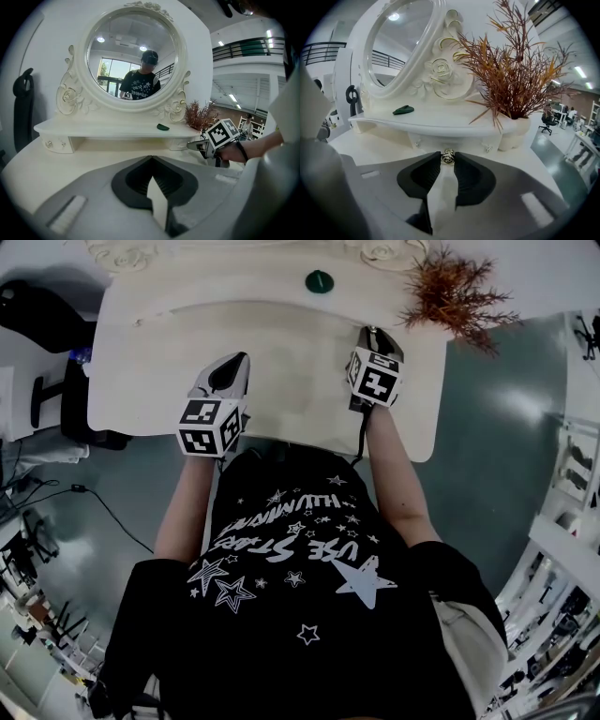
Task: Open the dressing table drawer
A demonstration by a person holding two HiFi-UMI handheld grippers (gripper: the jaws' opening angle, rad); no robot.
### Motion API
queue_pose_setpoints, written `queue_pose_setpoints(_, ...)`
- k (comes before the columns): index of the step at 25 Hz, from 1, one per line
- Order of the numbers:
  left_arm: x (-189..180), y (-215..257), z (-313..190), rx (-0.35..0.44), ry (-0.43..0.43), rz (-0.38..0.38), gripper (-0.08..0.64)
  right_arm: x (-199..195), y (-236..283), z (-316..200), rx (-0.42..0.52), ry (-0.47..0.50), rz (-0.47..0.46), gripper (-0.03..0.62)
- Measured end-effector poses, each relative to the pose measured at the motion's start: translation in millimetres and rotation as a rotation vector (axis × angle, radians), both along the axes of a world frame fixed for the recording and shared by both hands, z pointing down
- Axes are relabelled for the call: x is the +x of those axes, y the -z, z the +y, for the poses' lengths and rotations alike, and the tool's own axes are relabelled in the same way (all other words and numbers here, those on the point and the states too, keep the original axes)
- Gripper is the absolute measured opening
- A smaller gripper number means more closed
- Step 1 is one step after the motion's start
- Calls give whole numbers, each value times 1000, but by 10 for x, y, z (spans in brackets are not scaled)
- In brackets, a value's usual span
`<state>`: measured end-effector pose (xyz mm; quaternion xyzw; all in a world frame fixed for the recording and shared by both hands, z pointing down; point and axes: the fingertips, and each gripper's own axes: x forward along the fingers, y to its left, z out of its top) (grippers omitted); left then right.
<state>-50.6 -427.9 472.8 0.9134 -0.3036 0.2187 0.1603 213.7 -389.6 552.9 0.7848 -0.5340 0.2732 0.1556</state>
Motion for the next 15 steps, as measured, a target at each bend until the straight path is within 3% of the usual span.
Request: queue_pose_setpoints(15,-122,69,92,12,-32,-3,2,-129,8,229,-16,-19,-24,120)
